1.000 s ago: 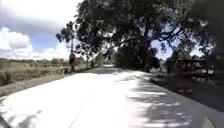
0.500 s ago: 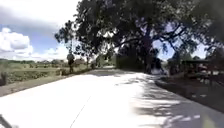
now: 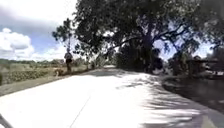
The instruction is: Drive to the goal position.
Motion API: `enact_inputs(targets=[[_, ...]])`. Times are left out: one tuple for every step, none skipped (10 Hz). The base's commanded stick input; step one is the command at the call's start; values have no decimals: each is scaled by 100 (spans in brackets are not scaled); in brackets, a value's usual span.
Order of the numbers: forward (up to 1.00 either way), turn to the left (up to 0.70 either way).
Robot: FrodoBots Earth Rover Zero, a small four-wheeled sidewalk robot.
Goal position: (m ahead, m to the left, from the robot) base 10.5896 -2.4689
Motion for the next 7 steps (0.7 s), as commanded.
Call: enact_inputs(targets=[[70,0],[70,0],[70,0],[70,0],[70,0],[70,0],[70,0]])
